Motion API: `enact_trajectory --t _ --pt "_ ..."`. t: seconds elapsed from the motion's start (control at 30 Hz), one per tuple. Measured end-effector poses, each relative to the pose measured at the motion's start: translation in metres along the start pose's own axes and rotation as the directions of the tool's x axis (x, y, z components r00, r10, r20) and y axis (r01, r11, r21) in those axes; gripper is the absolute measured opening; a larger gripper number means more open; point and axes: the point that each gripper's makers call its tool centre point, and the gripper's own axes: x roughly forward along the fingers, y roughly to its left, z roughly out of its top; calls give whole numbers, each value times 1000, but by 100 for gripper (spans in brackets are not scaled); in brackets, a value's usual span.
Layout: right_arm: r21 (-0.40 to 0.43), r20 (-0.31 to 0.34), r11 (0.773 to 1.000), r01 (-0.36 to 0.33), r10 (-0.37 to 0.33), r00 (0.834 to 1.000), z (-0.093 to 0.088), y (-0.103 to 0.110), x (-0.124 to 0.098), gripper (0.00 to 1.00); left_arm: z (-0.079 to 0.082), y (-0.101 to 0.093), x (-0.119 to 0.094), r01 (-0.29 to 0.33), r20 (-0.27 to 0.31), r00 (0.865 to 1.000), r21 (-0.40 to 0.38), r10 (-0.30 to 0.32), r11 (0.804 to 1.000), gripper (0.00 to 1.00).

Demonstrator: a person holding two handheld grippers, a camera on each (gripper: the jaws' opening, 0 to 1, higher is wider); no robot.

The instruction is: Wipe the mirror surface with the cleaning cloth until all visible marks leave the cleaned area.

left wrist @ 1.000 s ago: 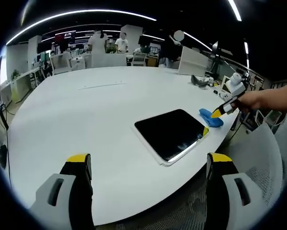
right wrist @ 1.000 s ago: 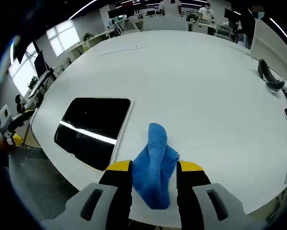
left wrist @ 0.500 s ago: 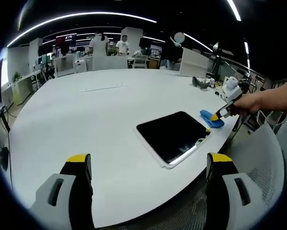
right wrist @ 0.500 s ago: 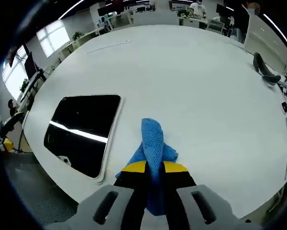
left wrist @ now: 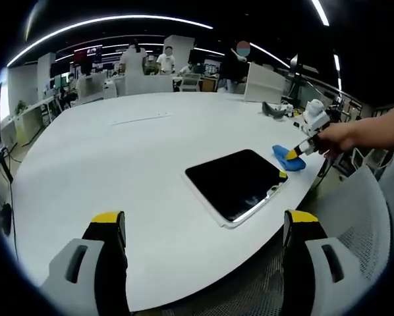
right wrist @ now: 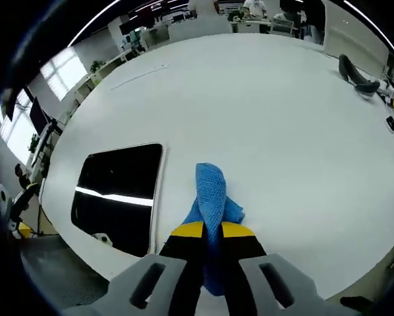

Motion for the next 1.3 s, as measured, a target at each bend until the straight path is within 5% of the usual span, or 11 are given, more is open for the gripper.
enact_trajectory --t 0.47,0.6,0.67,0.97,1.3 --pt "-37 -2 999 -28 28 1000 60 39 -2 1 2 -2 -2 15 8 1000 -19 -15 1000 99" --pt "-18 -18 999 -50 50 999 70 51 9 2 4 -2 -2 16 18 1000 -21 -16 1000 99" --pt "50 16 999 -7 6 1000 79 51 16 2 3 -2 -2 16 17 1000 -23 -16 1000 99" --pt "-14 -72 999 -31 30 997 73 71 53 1 2 -2 -2 14 12 1000 -20 -13 1000 99" --pt "-18 -108 1000 -16 14 994 63 79 62 1 3 -2 -1 18 15 1000 -18 -17 1000 99"
